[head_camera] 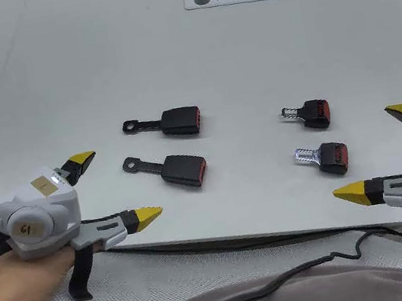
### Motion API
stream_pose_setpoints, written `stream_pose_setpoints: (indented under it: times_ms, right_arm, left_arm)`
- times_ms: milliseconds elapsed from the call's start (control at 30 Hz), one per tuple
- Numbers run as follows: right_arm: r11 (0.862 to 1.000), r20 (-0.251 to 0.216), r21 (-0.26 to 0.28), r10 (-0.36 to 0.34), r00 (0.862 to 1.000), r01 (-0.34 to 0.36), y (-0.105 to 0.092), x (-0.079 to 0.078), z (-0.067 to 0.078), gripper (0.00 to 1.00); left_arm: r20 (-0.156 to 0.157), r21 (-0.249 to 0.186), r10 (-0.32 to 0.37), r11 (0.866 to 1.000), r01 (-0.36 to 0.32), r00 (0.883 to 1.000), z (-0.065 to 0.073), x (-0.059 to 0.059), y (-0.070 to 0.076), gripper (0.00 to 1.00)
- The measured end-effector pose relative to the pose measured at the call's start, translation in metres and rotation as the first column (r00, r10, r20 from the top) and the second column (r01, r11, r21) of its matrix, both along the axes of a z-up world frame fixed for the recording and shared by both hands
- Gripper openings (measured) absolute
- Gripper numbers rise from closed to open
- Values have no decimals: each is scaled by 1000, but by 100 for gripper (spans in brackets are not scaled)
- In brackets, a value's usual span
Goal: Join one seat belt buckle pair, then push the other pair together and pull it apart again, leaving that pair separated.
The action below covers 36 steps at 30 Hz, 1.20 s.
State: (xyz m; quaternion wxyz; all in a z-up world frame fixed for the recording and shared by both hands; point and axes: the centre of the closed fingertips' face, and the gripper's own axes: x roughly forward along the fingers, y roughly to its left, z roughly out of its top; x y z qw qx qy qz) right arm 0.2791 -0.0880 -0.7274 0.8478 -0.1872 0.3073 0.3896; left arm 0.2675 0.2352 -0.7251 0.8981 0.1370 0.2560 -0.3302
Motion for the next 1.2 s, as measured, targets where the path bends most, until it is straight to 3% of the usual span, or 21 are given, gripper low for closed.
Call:
stream_pose_setpoints:
  times_ms: [67, 200, 267, 433, 567, 633, 733, 833, 900, 967, 1200]
  right_arm:
    - [1000, 37, -4, 17, 999, -17, 3, 3, 3, 100]
    - [1000, 55, -8, 19, 998, -19, 2, 5, 4, 100]
    - [1000, 46, -5, 20, 999, -20, 2, 5, 5, 100]
    - [1000, 28, -2, 8, 1000, -8, -2, 4, 9, 100]
    - [1000, 21, -14, 10, 1000, -10, -4, -1, 9, 100]
    - [997, 14, -71, -1, 1000, 2, -13, -4, 5, 99]
    - [995, 22, -97, -11, 1000, 13, -17, -6, 6, 92]
    - [997, 40, -73, -22, 999, 25, -16, -3, 9, 93]
    - [998, 29, -51, -40, 999, 42, -18, -1, 7, 94]
    - [998, 18, -49, -48, 999, 49, -20, -1, 7, 94]
    - [999, 10, -34, -24, 1000, 24, -25, 5, 9, 93]
  left_arm:
    - [-6, 1, -6, 1000, 6, 1000, -1, -1, -1, 90]
    - [-32, 13, 4, 1000, -4, 999, -6, -2, 1, 93]
    - [-38, 14, 6, 1000, -6, 999, -7, -2, 1, 94]
    - [-12, 22, 16, 1000, -15, 1000, -4, 1, 1, 100]
    - [-16, 36, 32, 999, -31, 999, -5, 1, 3, 100]
    - [-18, 38, 30, 999, -29, 999, -5, 0, 3, 100]
    - [-15, 65, 19, 998, -18, 1000, -6, -2, 2, 100]
    - [-15, 59, 14, 998, -13, 1000, -6, 0, 3, 100]
    - [4, 58, 6, 998, -6, 1000, -3, 1, 2, 100]
    - [5, 77, 9, 997, -9, 1000, -4, 1, 3, 100]
    - [-3, 64, 21, 998, -21, 1000, -3, 3, 4, 100]
